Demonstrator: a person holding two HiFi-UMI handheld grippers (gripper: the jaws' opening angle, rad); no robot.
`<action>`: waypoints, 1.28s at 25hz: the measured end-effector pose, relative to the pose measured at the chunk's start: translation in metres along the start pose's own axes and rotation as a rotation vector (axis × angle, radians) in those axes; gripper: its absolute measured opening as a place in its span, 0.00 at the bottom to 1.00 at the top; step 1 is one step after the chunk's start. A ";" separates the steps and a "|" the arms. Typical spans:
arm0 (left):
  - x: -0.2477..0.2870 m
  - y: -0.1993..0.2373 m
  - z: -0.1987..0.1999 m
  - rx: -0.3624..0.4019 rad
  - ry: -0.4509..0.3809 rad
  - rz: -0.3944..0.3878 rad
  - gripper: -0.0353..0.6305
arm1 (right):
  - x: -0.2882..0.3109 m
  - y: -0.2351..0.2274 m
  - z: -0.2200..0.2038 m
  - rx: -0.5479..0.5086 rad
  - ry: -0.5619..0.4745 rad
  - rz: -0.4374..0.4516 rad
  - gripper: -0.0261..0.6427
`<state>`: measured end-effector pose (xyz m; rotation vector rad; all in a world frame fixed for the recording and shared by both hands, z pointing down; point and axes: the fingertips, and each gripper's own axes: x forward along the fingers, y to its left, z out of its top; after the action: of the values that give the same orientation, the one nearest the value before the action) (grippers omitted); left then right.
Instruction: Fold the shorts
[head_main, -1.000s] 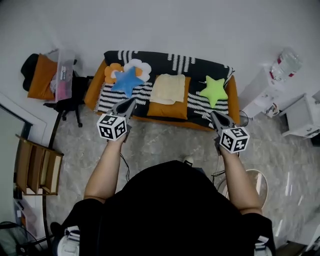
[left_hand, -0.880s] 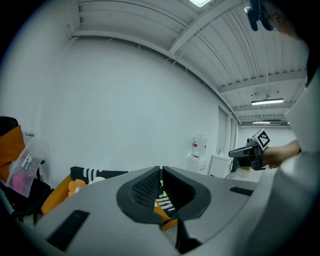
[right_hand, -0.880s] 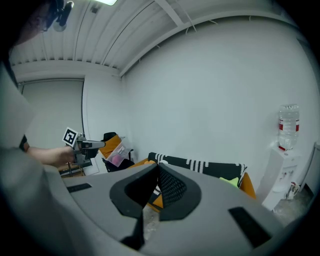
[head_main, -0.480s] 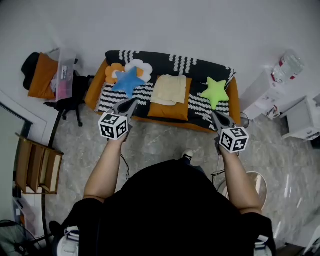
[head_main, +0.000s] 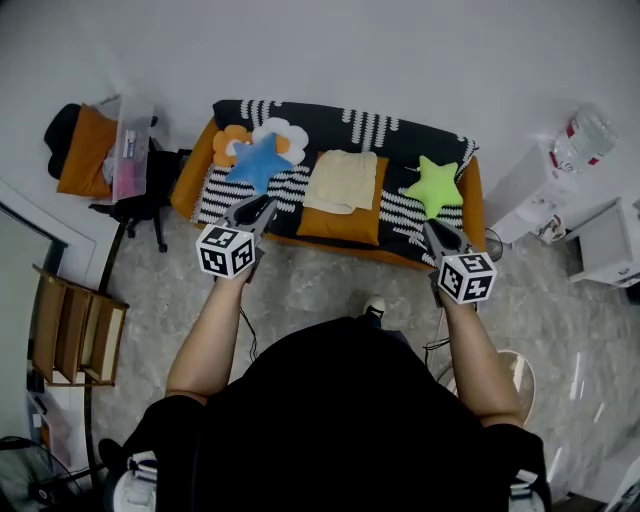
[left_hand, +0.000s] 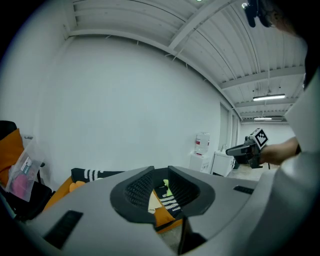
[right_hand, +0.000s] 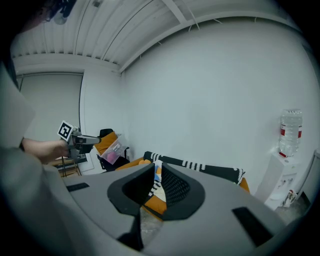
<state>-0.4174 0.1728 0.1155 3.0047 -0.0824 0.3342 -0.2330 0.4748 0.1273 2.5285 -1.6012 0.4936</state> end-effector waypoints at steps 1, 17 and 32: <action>0.005 0.000 0.000 0.000 0.001 -0.004 0.24 | 0.003 -0.003 0.000 -0.004 0.000 0.004 0.13; 0.110 0.003 -0.001 0.020 0.086 0.028 0.45 | 0.085 -0.087 0.006 -0.037 0.037 0.091 0.47; 0.205 0.022 -0.007 -0.037 0.149 0.106 0.46 | 0.174 -0.168 0.014 -0.029 0.101 0.192 0.48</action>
<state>-0.2206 0.1431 0.1702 2.9338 -0.2322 0.5595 -0.0110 0.3952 0.1844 2.3013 -1.8079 0.6015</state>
